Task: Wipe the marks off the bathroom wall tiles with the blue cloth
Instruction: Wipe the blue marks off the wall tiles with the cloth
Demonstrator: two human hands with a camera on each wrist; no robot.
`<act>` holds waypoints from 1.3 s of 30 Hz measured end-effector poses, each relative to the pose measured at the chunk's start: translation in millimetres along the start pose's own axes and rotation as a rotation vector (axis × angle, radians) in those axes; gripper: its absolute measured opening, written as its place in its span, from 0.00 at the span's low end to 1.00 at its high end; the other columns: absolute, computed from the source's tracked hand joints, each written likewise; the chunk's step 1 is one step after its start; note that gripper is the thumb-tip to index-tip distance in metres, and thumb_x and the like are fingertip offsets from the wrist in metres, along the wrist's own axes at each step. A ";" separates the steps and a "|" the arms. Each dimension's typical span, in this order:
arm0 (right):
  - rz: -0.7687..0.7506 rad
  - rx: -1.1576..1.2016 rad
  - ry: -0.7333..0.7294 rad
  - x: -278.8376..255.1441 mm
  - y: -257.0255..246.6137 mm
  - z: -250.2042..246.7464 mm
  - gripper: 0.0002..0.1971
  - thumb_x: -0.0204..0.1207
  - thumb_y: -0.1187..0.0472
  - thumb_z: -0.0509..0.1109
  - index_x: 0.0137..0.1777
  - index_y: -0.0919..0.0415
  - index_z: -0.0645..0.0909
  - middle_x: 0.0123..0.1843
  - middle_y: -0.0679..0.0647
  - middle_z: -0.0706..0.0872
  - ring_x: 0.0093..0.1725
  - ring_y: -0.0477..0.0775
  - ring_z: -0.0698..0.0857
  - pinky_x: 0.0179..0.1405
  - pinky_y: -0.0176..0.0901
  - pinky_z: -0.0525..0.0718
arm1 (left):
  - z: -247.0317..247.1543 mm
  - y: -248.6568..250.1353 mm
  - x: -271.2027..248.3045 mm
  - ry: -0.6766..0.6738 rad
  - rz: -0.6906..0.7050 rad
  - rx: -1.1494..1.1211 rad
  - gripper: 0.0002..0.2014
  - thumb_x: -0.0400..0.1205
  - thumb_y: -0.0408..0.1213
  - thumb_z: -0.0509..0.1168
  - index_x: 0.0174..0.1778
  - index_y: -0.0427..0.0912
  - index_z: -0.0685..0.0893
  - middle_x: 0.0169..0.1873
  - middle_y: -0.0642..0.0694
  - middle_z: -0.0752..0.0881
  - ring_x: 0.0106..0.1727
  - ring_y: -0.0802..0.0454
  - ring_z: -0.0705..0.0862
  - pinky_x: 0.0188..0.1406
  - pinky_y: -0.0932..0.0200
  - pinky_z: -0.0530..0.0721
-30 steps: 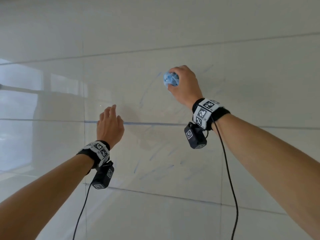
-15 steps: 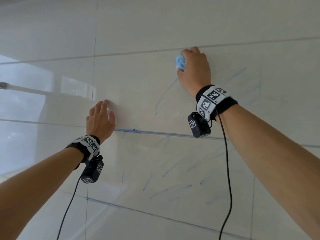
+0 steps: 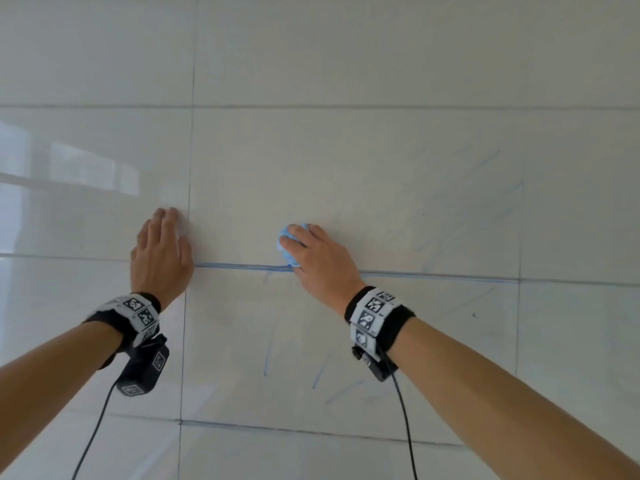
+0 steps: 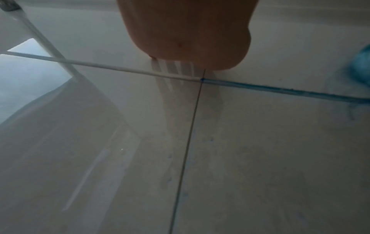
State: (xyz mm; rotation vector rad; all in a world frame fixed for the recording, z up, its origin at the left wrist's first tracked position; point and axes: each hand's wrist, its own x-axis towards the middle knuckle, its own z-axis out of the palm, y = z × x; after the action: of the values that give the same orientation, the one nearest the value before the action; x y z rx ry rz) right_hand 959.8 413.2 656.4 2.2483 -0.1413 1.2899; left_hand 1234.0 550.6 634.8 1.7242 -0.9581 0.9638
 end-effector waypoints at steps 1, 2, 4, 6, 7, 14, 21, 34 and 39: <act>-0.014 -0.019 0.016 4.8 2.6 -3.7 0.20 0.70 0.69 0.78 0.62 0.59 0.87 0.67 0.55 0.87 0.61 0.65 0.86 0.46 0.50 0.90 | -0.3 -5.9 -0.2 0.000 0.025 -0.003 0.27 0.91 0.43 0.50 0.88 0.42 0.61 0.88 0.38 0.63 0.86 0.32 0.64 0.77 0.23 0.73; -0.022 -0.035 0.057 11.9 8.0 -8.2 0.18 0.72 0.67 0.73 0.62 0.59 0.88 0.66 0.56 0.88 0.60 0.66 0.87 0.46 0.49 0.90 | -0.6 -11.2 -0.1 0.004 0.036 -0.006 0.27 0.91 0.42 0.50 0.89 0.43 0.60 0.89 0.39 0.62 0.87 0.32 0.63 0.78 0.24 0.71; 0.033 -0.062 0.199 34.6 26.4 -19.7 0.20 0.74 0.64 0.63 0.63 0.61 0.89 0.66 0.58 0.89 0.59 0.68 0.88 0.54 0.49 0.88 | 0.6 -22.0 -0.5 0.016 0.029 -0.010 0.28 0.93 0.40 0.52 0.91 0.44 0.57 0.91 0.39 0.58 0.90 0.34 0.58 0.82 0.27 0.66; 0.174 -0.065 0.277 65.7 49.7 -32.9 0.23 0.73 0.68 0.65 0.67 0.62 0.87 0.70 0.61 0.87 0.64 0.70 0.86 0.66 0.50 0.79 | 2.0 -33.5 -2.6 0.002 0.011 -0.034 0.29 0.94 0.39 0.51 0.93 0.44 0.54 0.92 0.41 0.55 0.92 0.36 0.53 0.87 0.31 0.60; 0.253 -0.066 0.283 80.6 57.9 -38.9 0.23 0.72 0.70 0.68 0.68 0.61 0.86 0.71 0.60 0.86 0.65 0.70 0.84 0.68 0.50 0.78 | 3.3 -40.6 -2.9 -0.014 0.015 -0.048 0.29 0.94 0.38 0.50 0.93 0.45 0.54 0.93 0.42 0.55 0.93 0.37 0.53 0.89 0.33 0.59; 0.273 -0.042 0.394 97.7 10.4 2.8 0.21 0.70 0.73 0.68 0.63 0.64 0.87 0.69 0.62 0.86 0.62 0.71 0.85 0.64 0.54 0.82 | 2.7 -65.1 -7.8 -0.015 0.110 -0.100 0.34 0.90 0.29 0.54 0.93 0.51 0.56 0.92 0.50 0.59 0.93 0.43 0.56 0.87 0.43 0.68; -0.138 -0.007 0.052 51.3 -106.6 105.4 0.16 0.78 0.68 0.68 0.65 0.64 0.86 0.70 0.59 0.85 0.65 0.68 0.83 0.67 0.55 0.82 | -1.6 -80.0 -31.9 -0.091 0.174 -0.108 0.34 0.91 0.37 0.59 0.94 0.54 0.55 0.92 0.54 0.55 0.93 0.51 0.53 0.84 0.49 0.69; -0.130 -0.174 -0.228 93.2 -173.8 109.7 0.12 0.77 0.64 0.77 0.60 0.58 0.86 0.61 0.51 0.85 0.68 0.59 0.79 0.70 0.53 0.80 | 0.6 -97.6 -38.7 -0.213 0.172 -0.084 0.50 0.82 0.57 0.64 0.94 0.46 0.45 0.93 0.55 0.43 0.92 0.60 0.41 0.90 0.54 0.57; -0.158 -0.193 -0.090 79.7 -146.9 109.6 0.11 0.62 0.67 0.85 0.41 0.58 0.88 0.44 0.51 0.87 0.51 0.59 0.86 0.51 0.51 0.85 | 4.8 -91.3 -50.3 -0.154 0.108 -0.067 0.48 0.86 0.62 0.63 0.94 0.46 0.45 0.93 0.53 0.46 0.93 0.56 0.45 0.89 0.54 0.56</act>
State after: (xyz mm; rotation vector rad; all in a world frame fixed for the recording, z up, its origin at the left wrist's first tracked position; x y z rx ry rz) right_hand 1137.8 496.8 620.2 2.1079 -0.1131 1.0468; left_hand 1297.2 581.3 557.7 1.7237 -1.1802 0.8671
